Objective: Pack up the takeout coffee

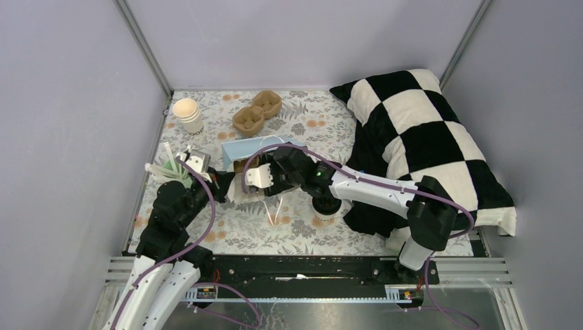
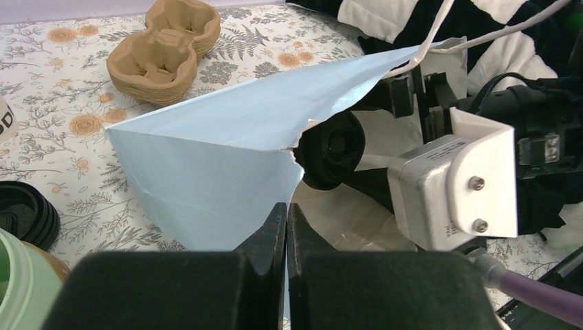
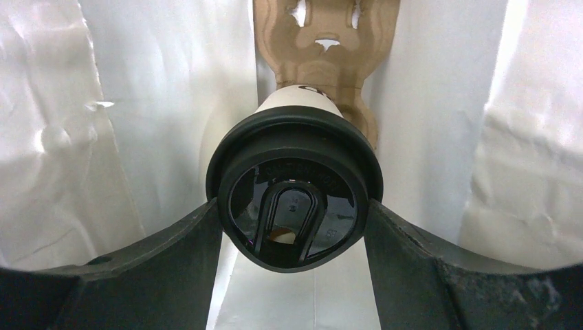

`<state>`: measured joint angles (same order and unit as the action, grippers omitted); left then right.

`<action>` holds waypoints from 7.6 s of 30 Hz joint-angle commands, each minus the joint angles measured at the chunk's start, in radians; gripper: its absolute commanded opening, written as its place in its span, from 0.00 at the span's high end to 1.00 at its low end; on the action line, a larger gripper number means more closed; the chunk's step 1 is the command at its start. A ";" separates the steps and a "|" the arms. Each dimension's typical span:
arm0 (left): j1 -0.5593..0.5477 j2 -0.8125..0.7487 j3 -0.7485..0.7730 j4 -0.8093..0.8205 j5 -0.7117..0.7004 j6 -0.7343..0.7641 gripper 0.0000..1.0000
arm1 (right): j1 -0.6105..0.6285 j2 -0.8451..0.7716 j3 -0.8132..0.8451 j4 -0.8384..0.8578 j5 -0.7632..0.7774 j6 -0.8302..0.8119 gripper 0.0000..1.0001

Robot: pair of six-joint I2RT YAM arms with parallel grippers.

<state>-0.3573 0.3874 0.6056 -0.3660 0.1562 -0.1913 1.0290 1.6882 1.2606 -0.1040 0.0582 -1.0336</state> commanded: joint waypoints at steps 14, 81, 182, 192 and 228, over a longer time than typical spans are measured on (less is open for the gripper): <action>-0.002 0.012 0.024 0.020 0.008 0.018 1.00 | 0.013 -0.030 -0.017 0.111 0.139 0.008 0.66; -0.003 0.049 0.074 -0.033 0.063 -0.082 1.00 | -0.038 0.090 -0.002 0.259 0.169 0.105 0.66; -0.197 0.443 0.384 -0.445 -0.647 -0.330 0.82 | 0.049 0.076 0.269 -0.253 0.130 0.142 0.65; -0.255 0.405 0.283 -0.326 -0.695 -0.312 0.85 | 0.065 0.114 0.291 -0.324 0.190 0.088 0.66; -0.262 0.336 0.191 -0.229 -0.539 -0.275 1.00 | -0.020 0.124 0.038 0.177 0.128 -0.100 0.67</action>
<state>-0.6147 0.7334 0.7998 -0.6491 -0.4412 -0.4709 1.0367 1.8397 1.3170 -0.0334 0.2363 -1.0714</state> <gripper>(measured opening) 0.005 0.756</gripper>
